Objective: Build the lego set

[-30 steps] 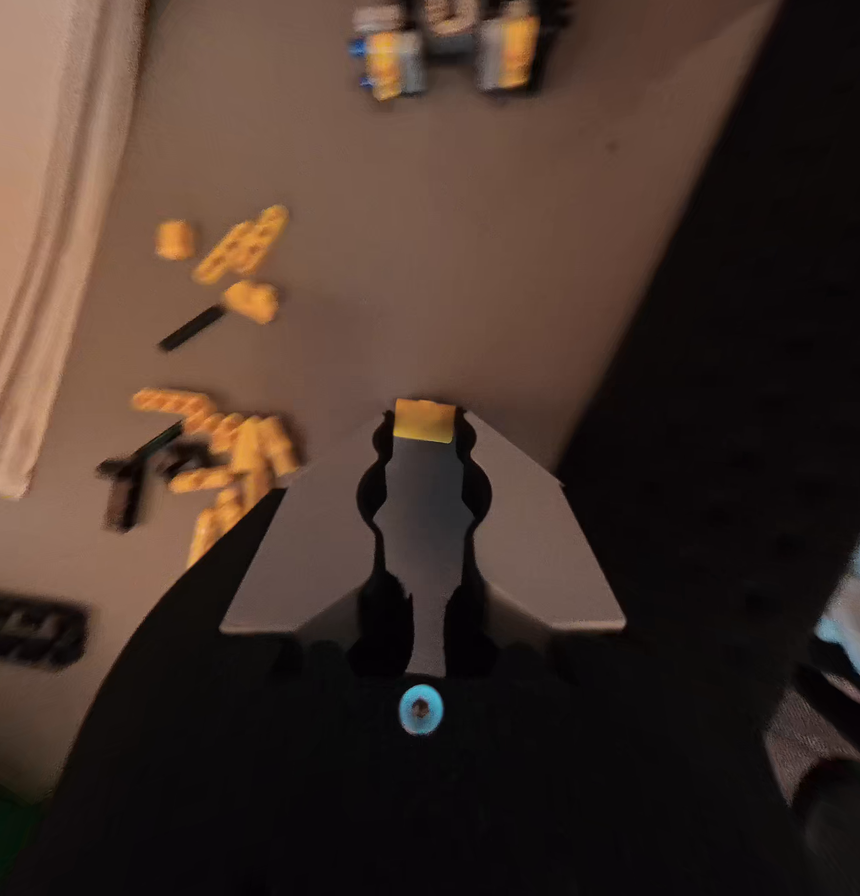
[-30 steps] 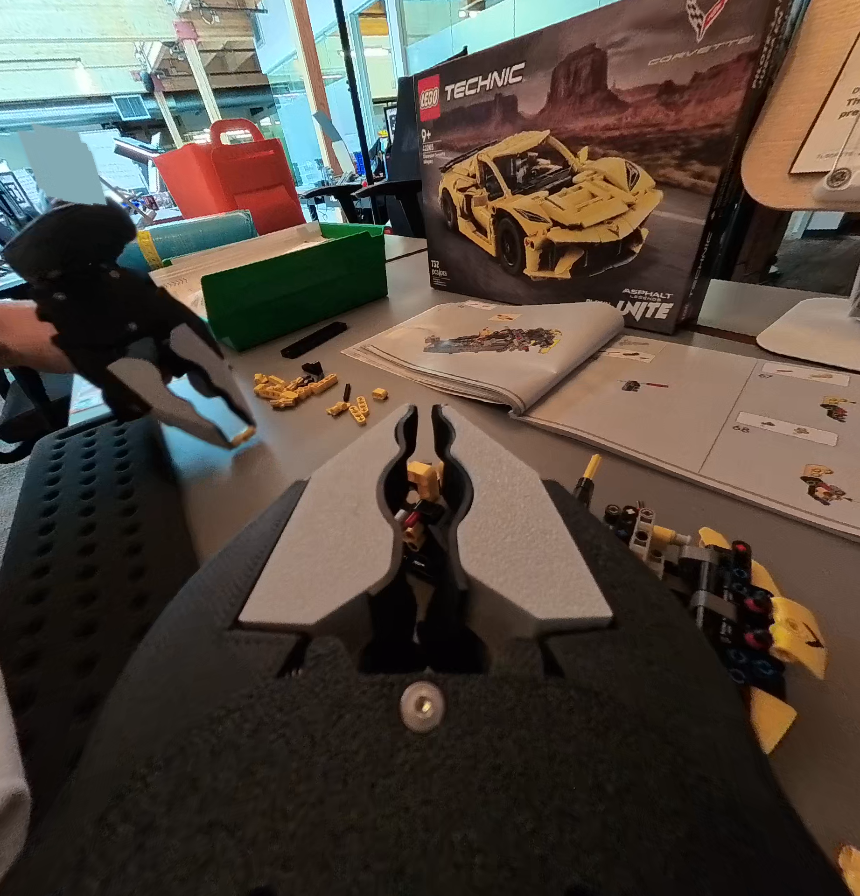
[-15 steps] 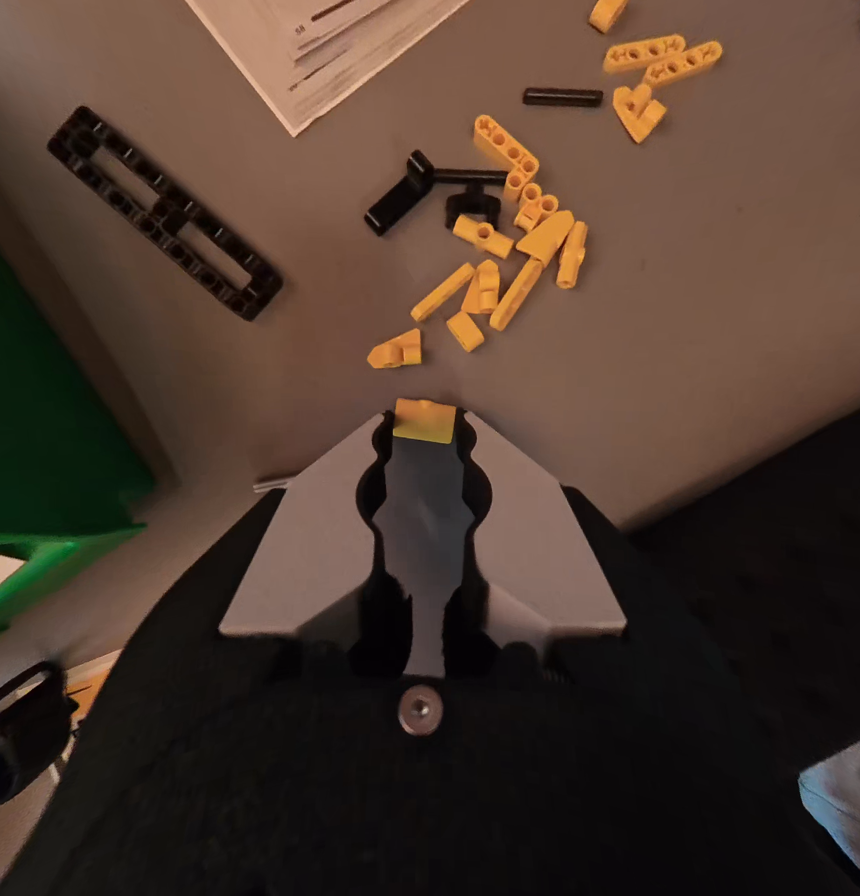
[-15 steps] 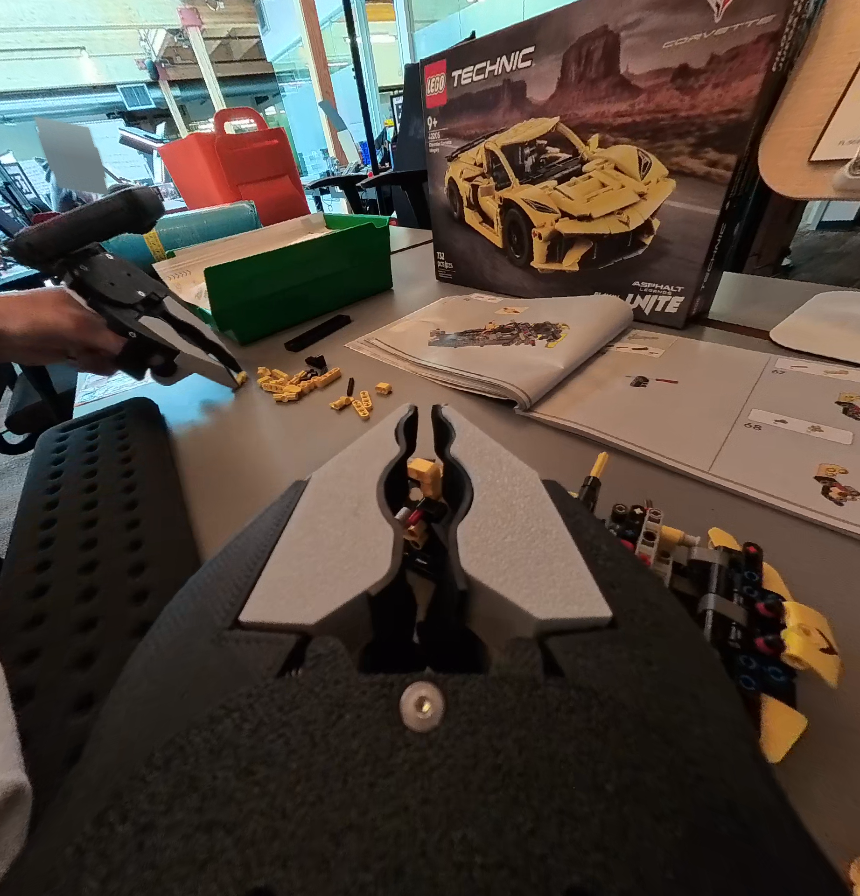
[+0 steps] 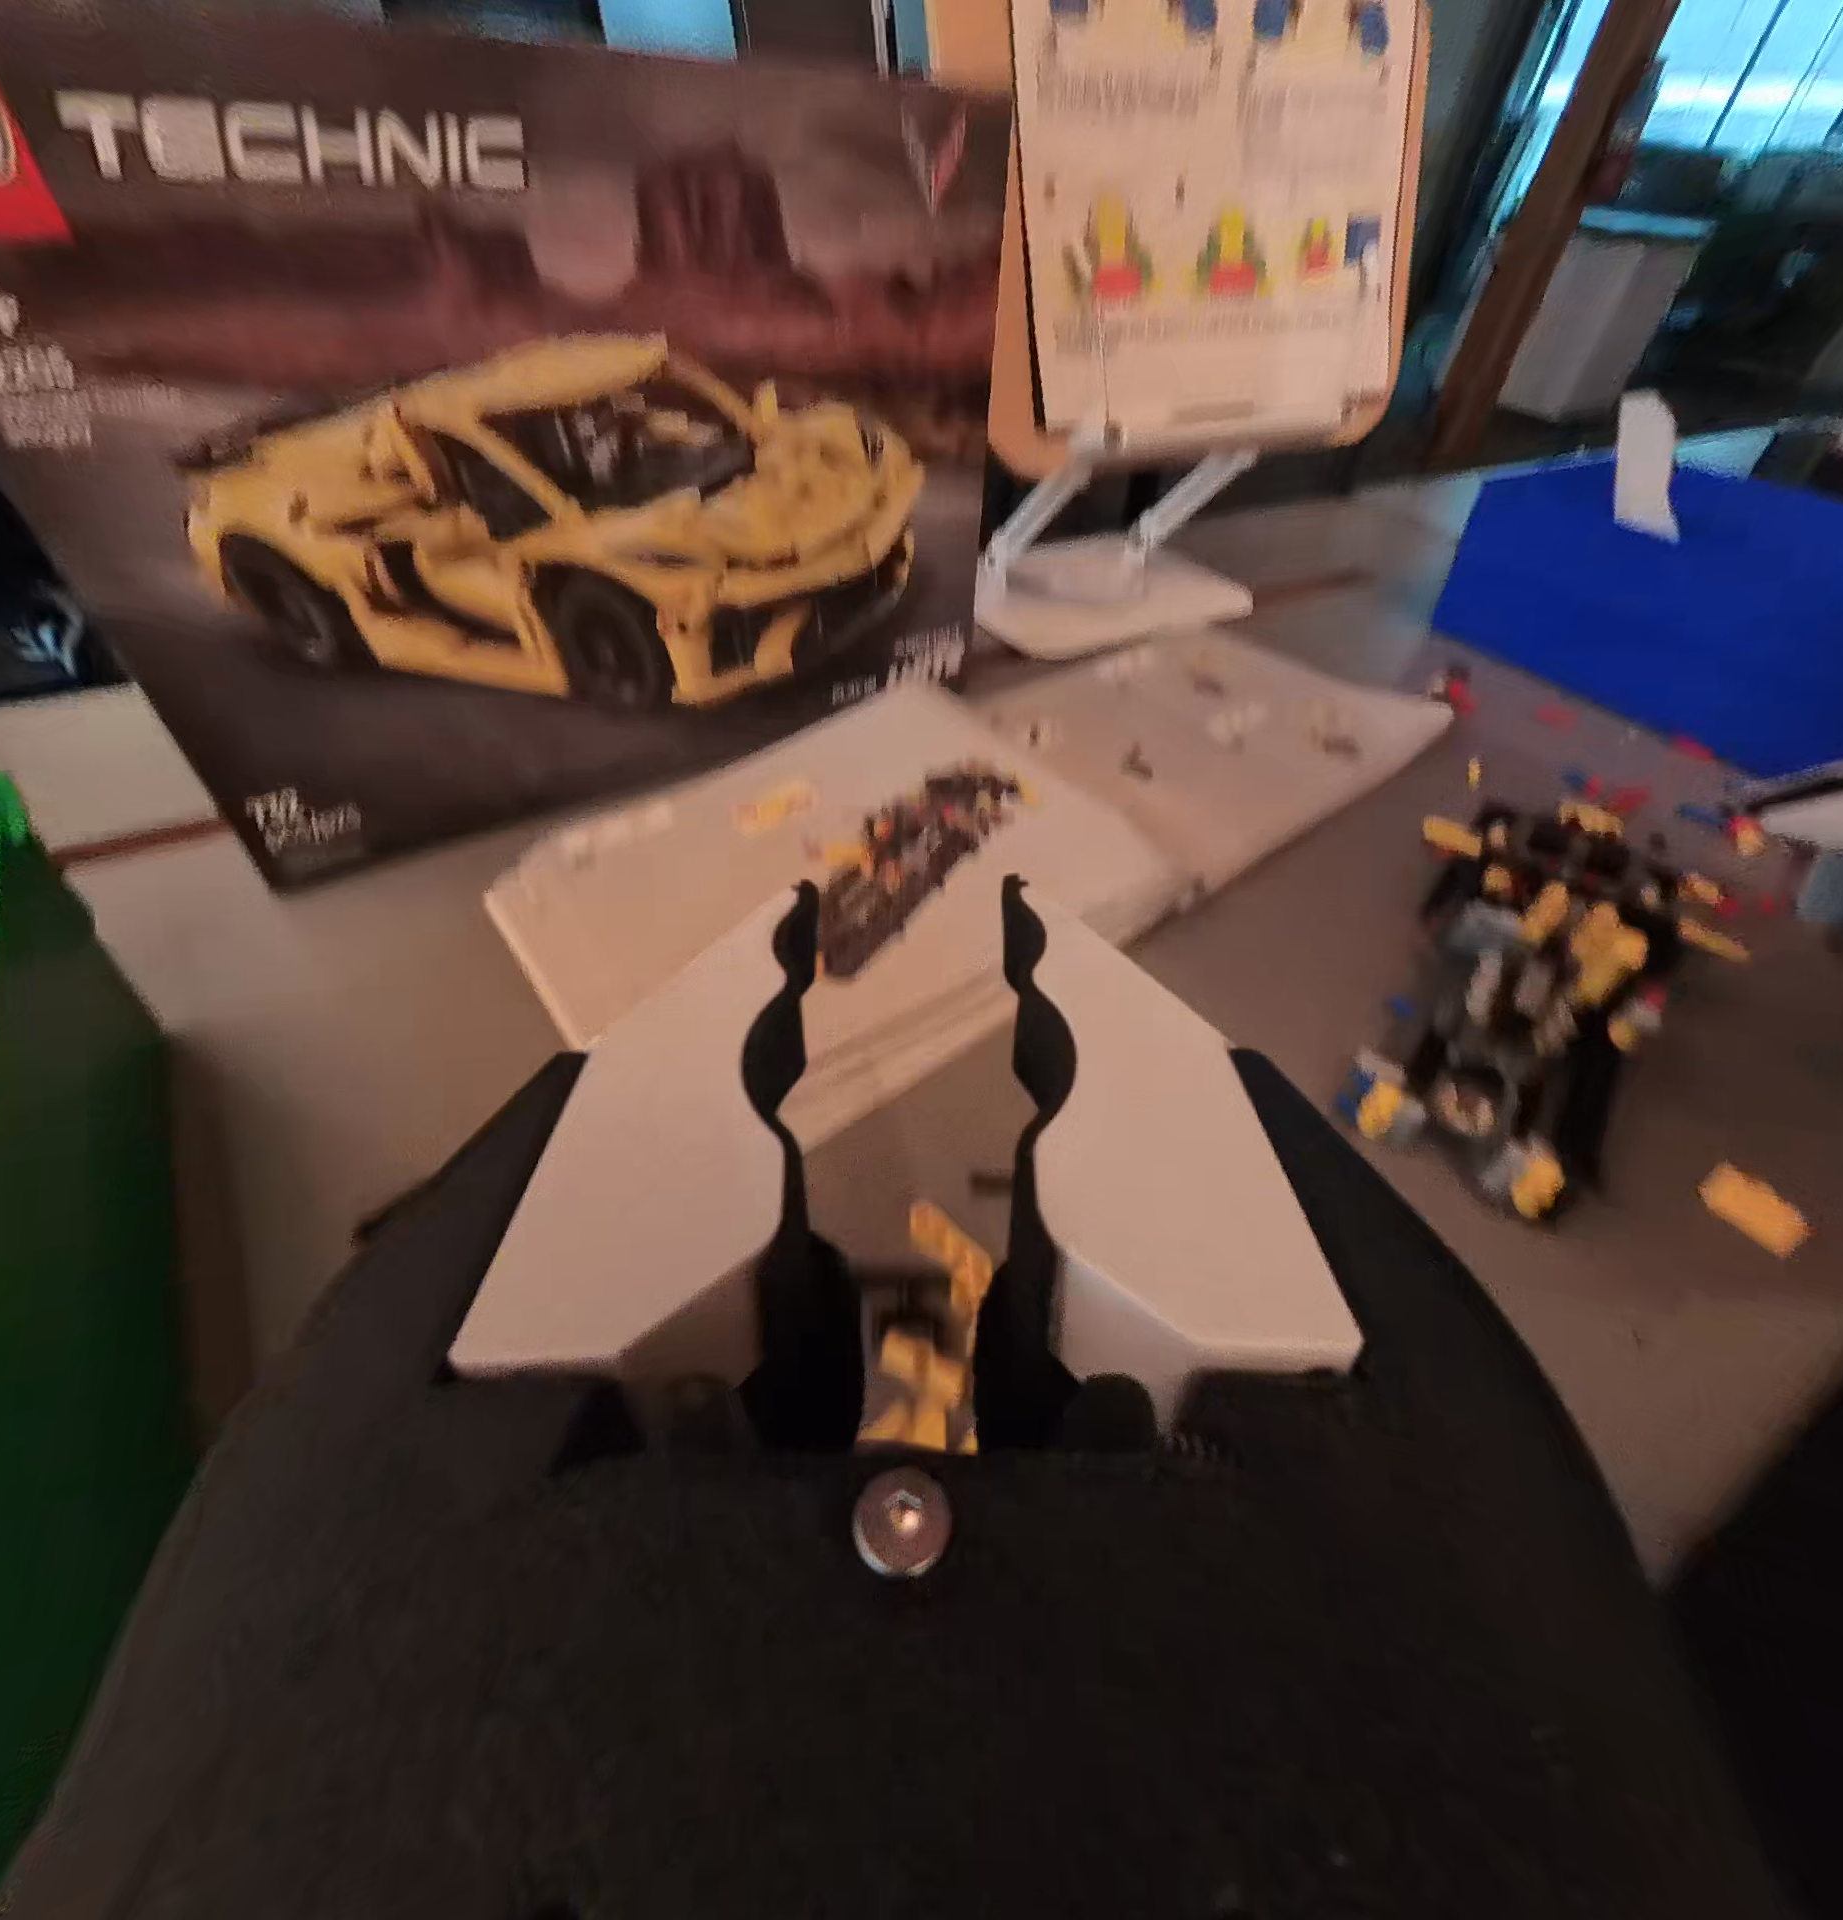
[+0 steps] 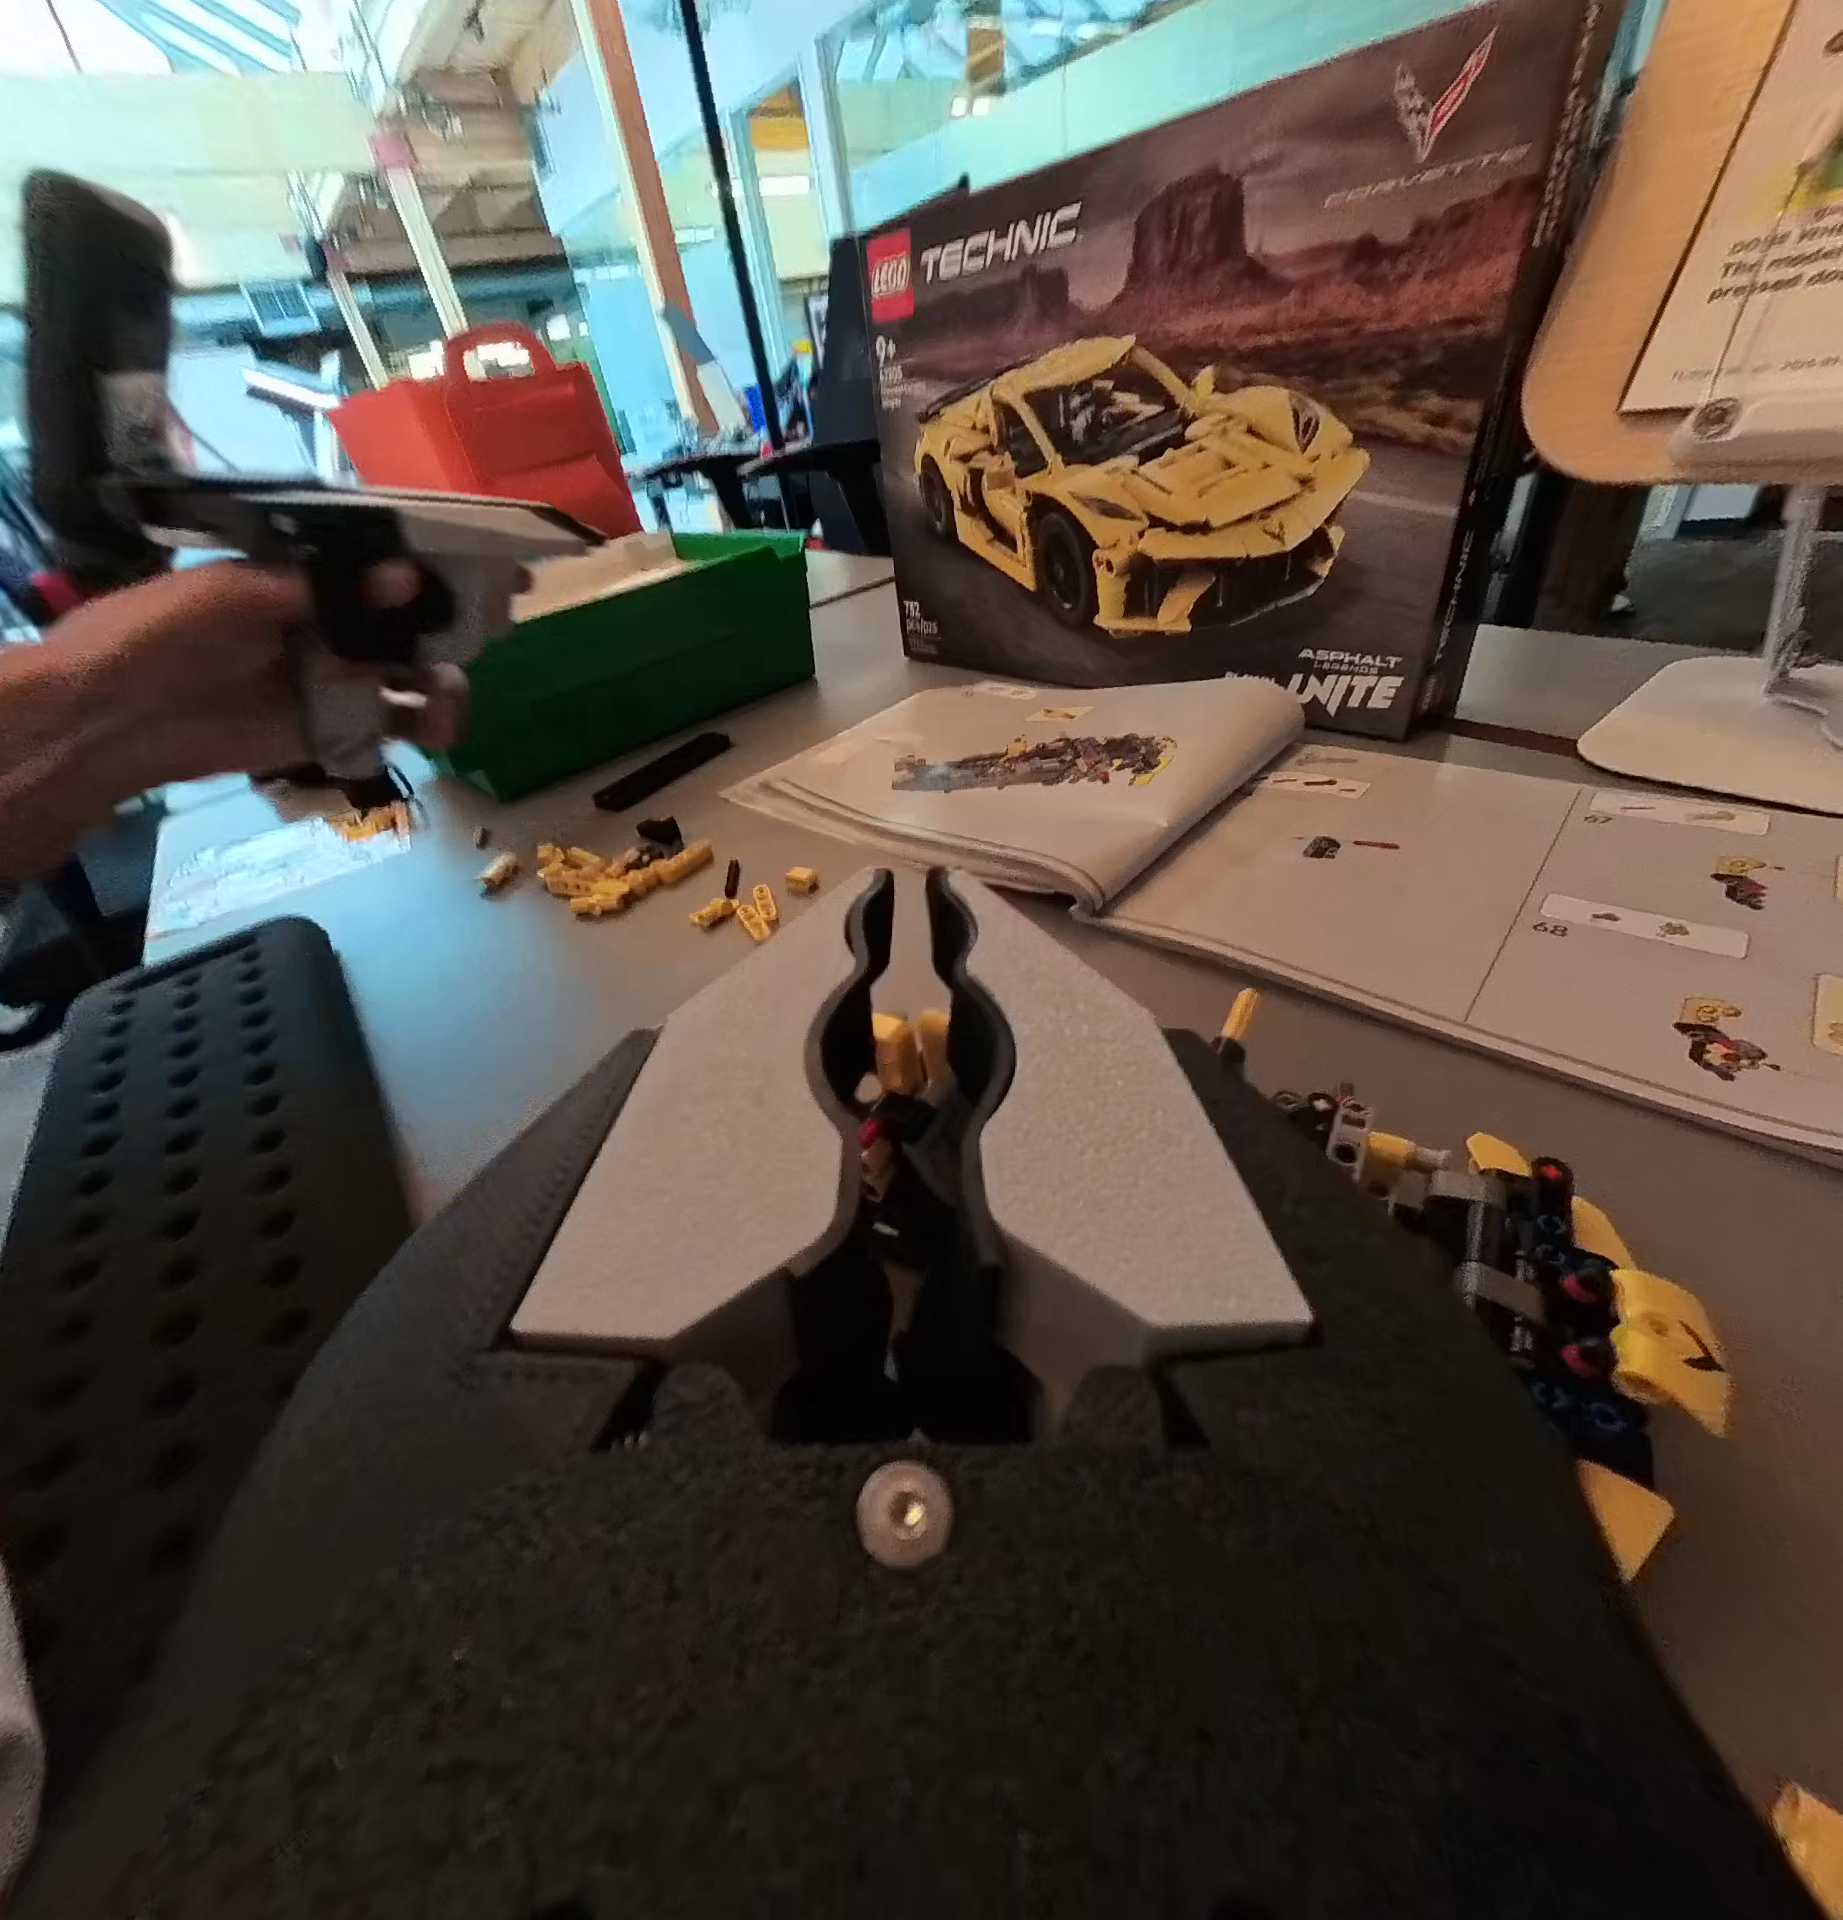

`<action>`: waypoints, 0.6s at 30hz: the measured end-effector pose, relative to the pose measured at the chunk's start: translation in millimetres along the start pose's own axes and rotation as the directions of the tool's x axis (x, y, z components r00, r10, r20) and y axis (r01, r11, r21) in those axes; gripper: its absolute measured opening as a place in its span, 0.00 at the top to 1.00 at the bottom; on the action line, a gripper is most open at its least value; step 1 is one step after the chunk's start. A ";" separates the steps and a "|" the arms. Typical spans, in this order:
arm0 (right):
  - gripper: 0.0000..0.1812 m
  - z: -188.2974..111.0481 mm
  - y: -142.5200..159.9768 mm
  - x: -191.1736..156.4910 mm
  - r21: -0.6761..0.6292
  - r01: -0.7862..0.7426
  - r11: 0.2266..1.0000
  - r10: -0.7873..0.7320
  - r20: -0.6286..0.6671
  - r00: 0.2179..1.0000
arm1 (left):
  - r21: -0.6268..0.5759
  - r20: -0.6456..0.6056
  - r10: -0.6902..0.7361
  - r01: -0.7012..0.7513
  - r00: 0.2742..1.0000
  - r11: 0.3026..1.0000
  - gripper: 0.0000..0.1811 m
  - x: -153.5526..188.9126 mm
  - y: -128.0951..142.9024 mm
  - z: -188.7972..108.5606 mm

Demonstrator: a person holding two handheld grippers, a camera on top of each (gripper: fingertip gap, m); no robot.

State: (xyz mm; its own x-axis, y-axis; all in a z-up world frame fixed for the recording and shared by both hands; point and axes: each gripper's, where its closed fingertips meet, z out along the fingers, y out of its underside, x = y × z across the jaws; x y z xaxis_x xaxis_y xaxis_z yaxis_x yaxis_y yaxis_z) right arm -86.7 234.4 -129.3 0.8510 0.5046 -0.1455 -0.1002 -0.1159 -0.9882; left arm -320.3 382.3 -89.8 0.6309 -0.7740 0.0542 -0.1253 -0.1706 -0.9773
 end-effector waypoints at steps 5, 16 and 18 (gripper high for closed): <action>0.92 -28.5 -27.4 28.8 0.168 -0.008 0.986 0.032 -0.142 0.989 | 0.097 -0.117 -0.098 0.110 0.988 0.989 0.81 26.4 -35.8 88.3; 0.91 -187.5 67.8 130.9 -0.414 -0.153 0.897 -0.129 -0.578 0.805 | -0.095 -0.223 0.110 -0.134 0.969 0.986 0.84 84.1 50.8 145.7; 0.91 -187.4 80.1 131.7 -0.457 -0.202 0.866 -0.105 -0.561 0.821 | -0.112 -0.194 0.127 -0.151 0.973 0.982 0.85 76.7 53.3 147.8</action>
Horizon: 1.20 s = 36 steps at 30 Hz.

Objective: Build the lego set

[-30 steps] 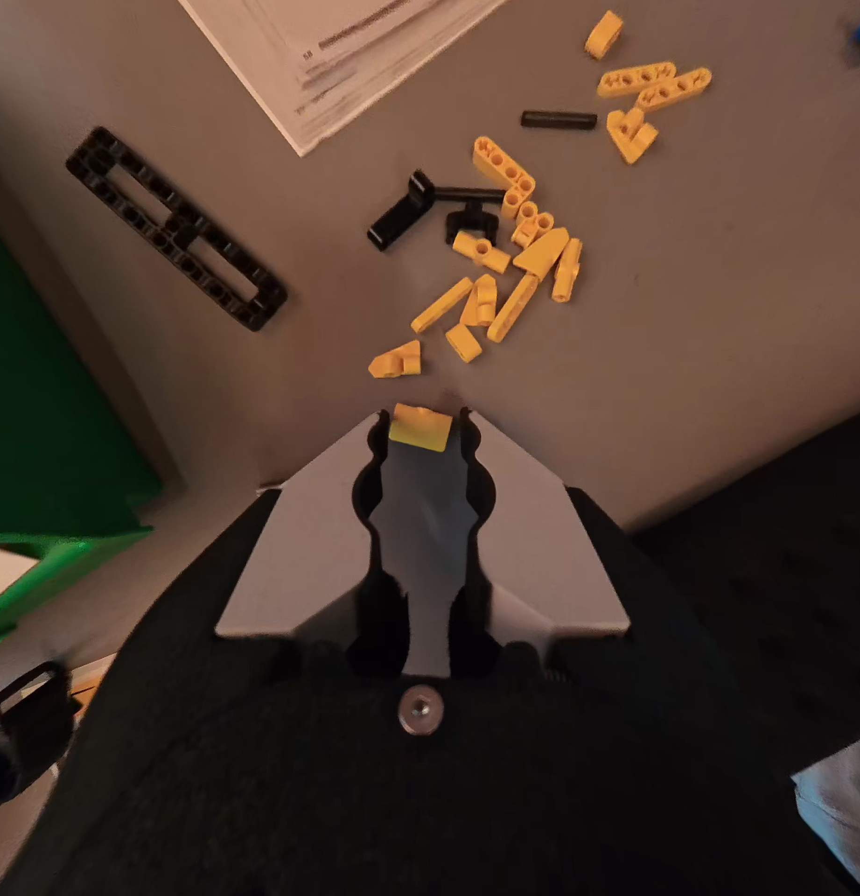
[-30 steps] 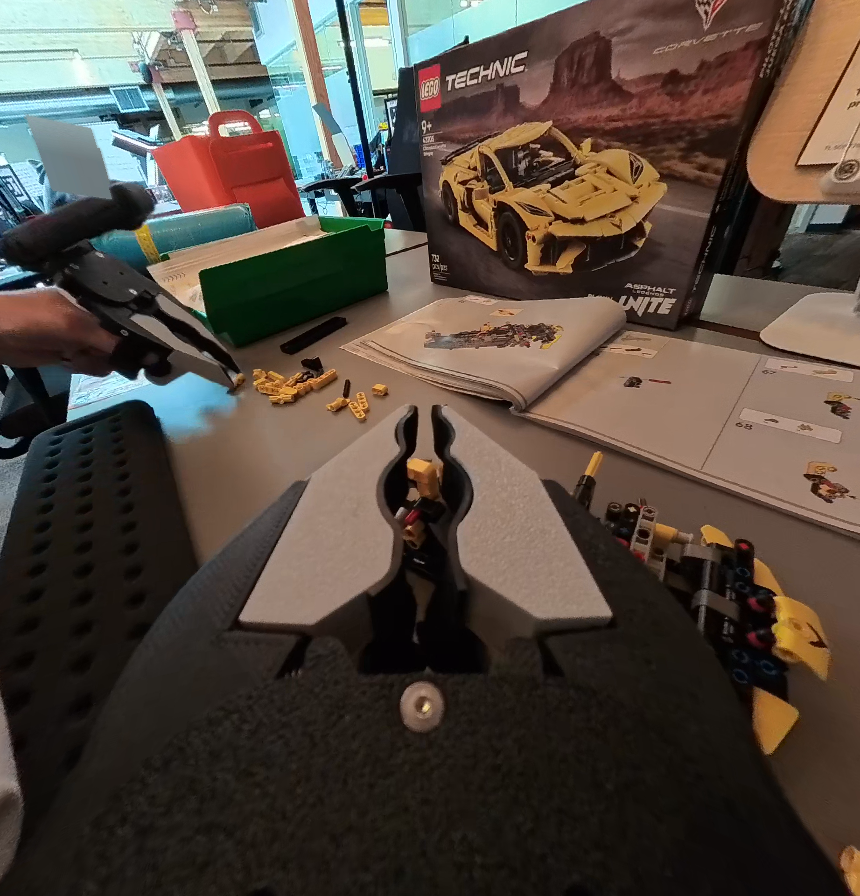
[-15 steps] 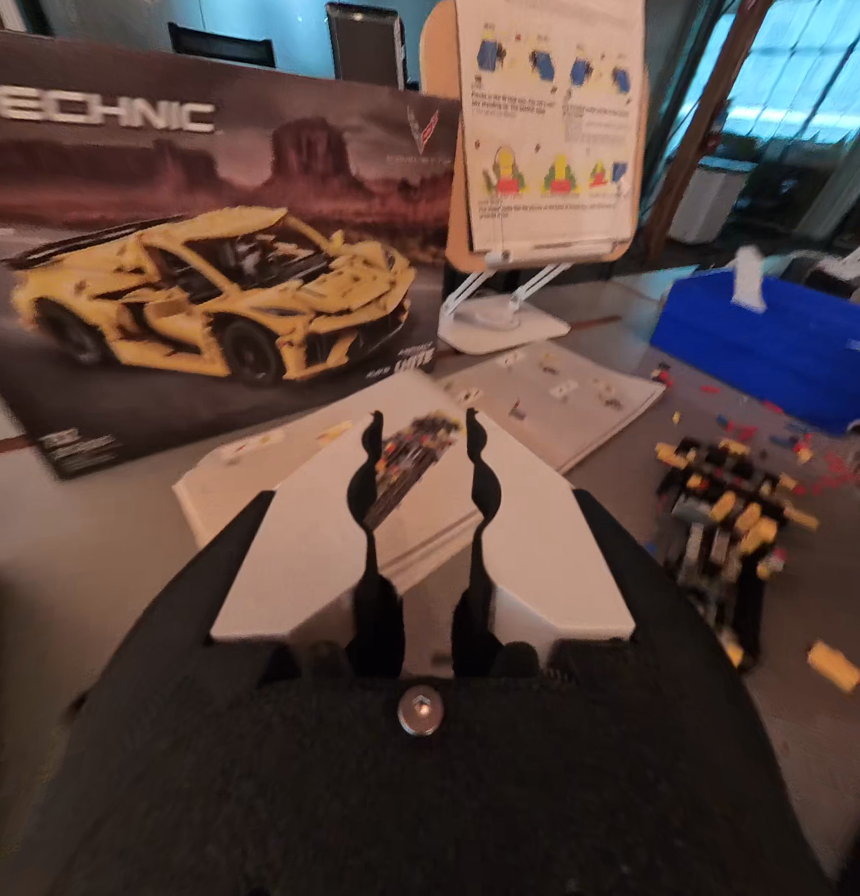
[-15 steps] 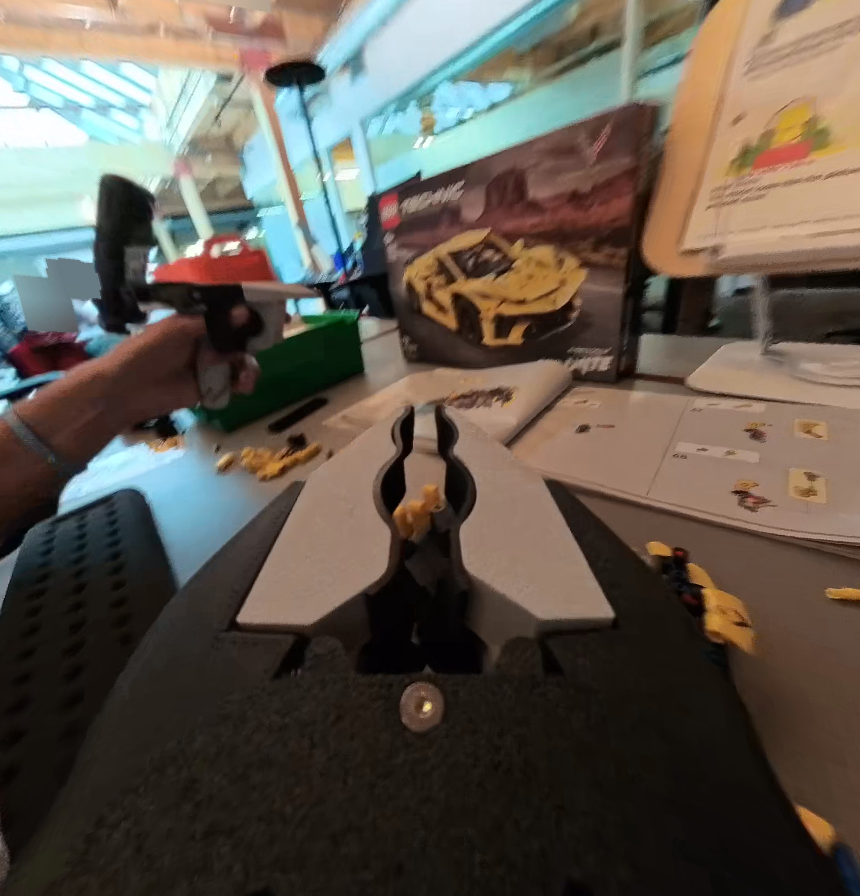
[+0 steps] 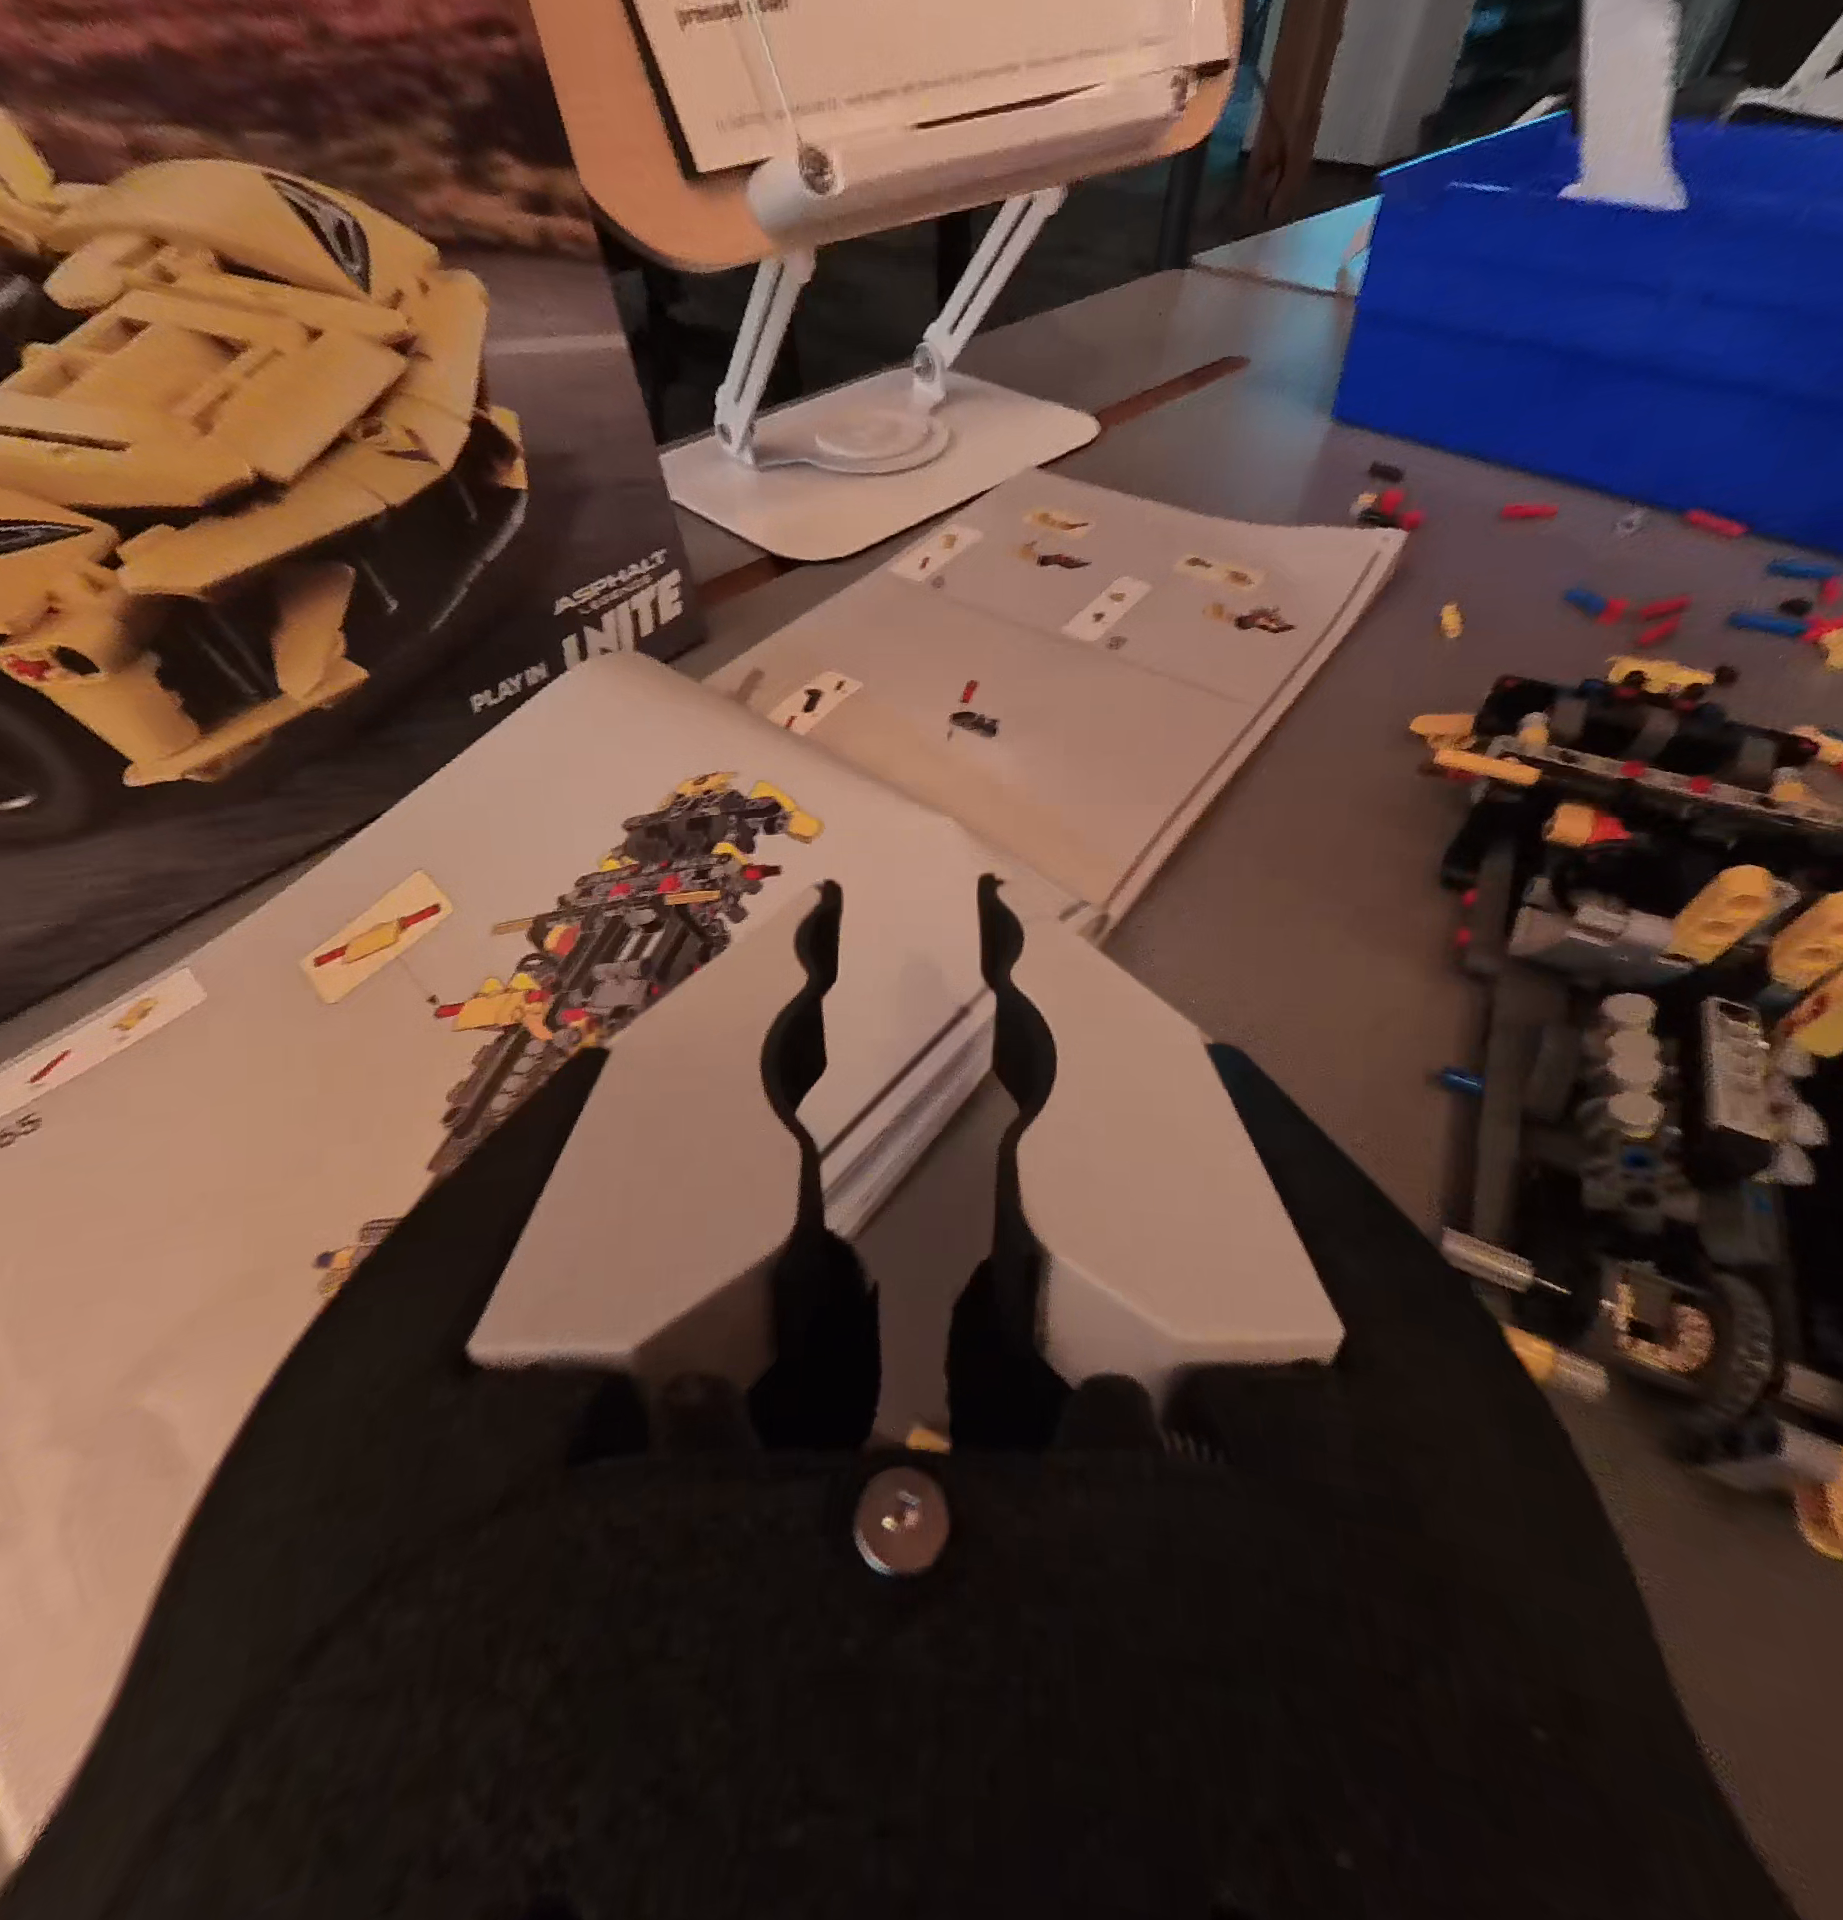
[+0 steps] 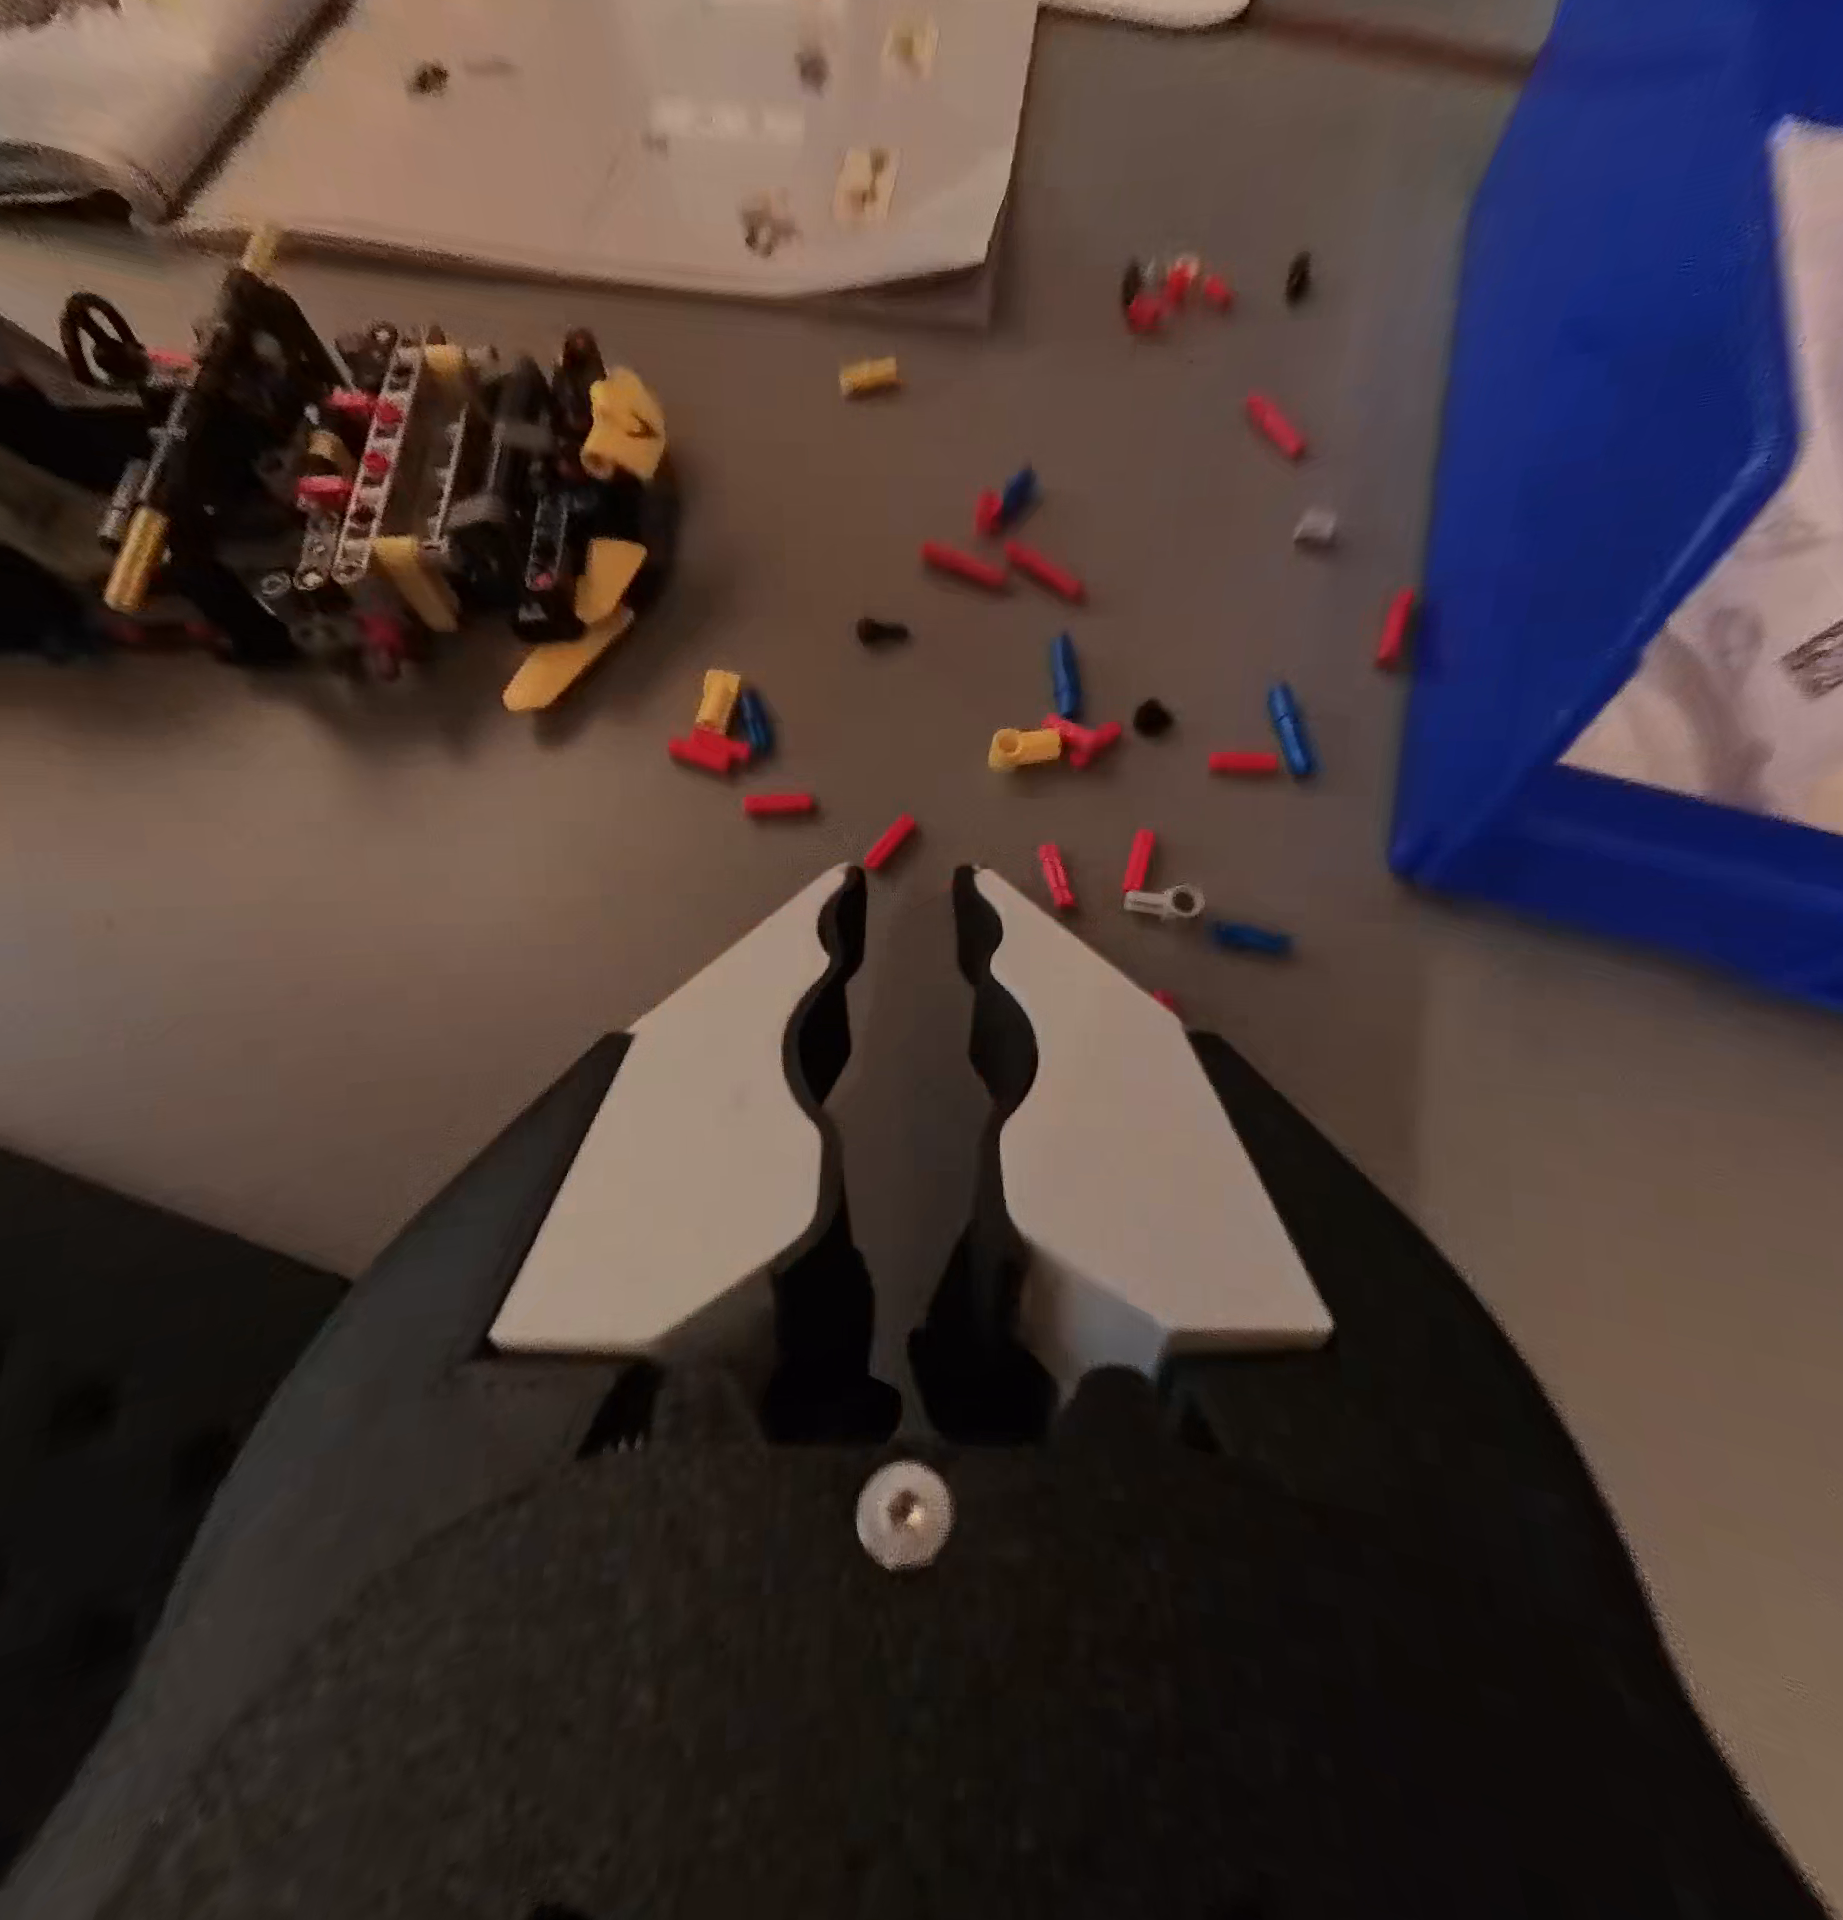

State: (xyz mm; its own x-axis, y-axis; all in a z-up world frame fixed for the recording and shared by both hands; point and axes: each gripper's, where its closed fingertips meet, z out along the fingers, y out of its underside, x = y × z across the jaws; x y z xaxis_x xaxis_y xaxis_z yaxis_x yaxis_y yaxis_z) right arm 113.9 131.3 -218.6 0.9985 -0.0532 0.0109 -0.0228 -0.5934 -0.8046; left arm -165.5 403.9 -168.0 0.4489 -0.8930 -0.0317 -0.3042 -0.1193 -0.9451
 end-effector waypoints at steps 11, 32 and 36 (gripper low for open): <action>0.87 9.6 13.9 23.6 -0.083 0.032 0.996 -0.035 -0.042 0.999 | 0.048 -0.010 -0.095 0.096 0.995 0.994 0.86 -18.1 -4.9 -5.7; 0.98 6.5 -8.7 -48.6 -0.018 0.224 0.974 -0.214 0.232 0.949 | 0.053 -0.028 -0.077 0.078 0.997 0.996 0.86 -12.6 -8.1 -7.8; 0.98 15.2 -4.0 -124.6 -0.093 0.268 0.959 -0.207 0.415 0.886 | 0.031 -0.023 -0.058 0.059 0.998 0.998 0.86 -10.7 -5.3 -6.5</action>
